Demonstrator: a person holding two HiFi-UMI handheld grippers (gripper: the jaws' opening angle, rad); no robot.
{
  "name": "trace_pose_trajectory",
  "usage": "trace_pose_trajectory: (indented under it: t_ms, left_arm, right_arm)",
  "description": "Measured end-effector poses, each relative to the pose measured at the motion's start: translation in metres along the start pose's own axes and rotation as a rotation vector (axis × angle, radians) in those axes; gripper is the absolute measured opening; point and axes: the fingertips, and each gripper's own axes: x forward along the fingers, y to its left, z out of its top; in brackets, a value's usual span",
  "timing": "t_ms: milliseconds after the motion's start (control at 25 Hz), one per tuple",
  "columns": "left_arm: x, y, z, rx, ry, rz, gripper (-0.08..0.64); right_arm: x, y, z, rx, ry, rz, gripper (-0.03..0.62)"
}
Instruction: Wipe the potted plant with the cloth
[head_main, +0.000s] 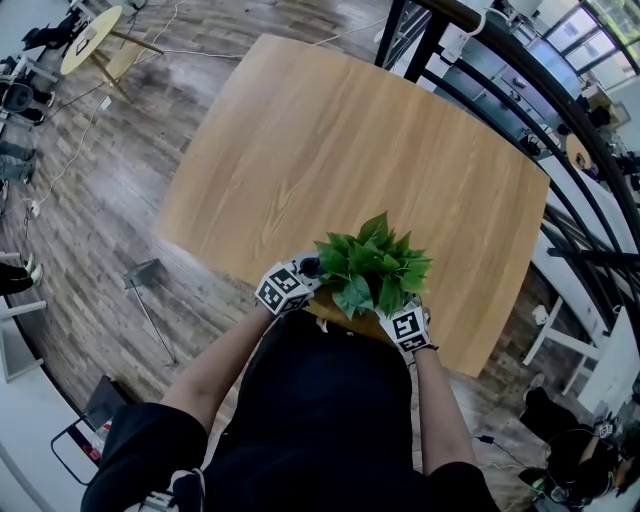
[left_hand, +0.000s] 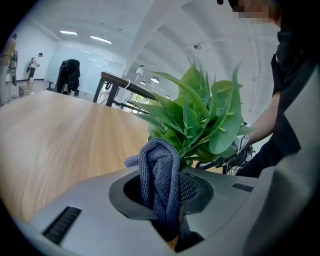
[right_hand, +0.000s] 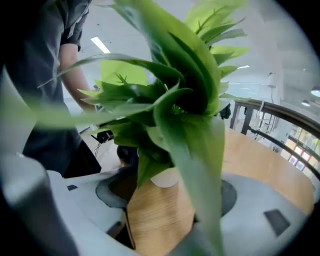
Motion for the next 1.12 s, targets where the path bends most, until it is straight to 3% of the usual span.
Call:
trace_pose_trajectory:
  t_ms: [160,320,560,720,920,1120]
  left_arm:
    - [0.003,-0.005,-0.001,0.028,0.019,-0.018,0.089]
    - [0.007,-0.020,-0.005,0.072,0.046,-0.046,0.089]
    - [0.007,-0.050,-0.019,0.037,0.042,-0.102,0.089]
    - [0.003,-0.043,-0.018,-0.001,0.018,-0.073,0.089]
    - [-0.007,-0.019,-0.008,-0.011,-0.016,-0.006,0.089]
    - [-0.010,-0.004,0.007,0.002,-0.025,0.024,0.089]
  right_arm:
    - [0.010,-0.003,0.010,-0.084,0.020,0.037,0.311]
    - [0.014,-0.011,0.014,-0.051,0.009,0.010,0.310]
    - [0.016,-0.006,0.018,-0.011,-0.015,-0.001,0.311]
    - [0.012,0.002,0.013,0.003,-0.002,0.018,0.311]
    - [-0.002,0.035,0.007,-0.099,0.001,0.061,0.311]
    - [-0.009,0.010,0.005,-0.010,-0.030,-0.058,0.311]
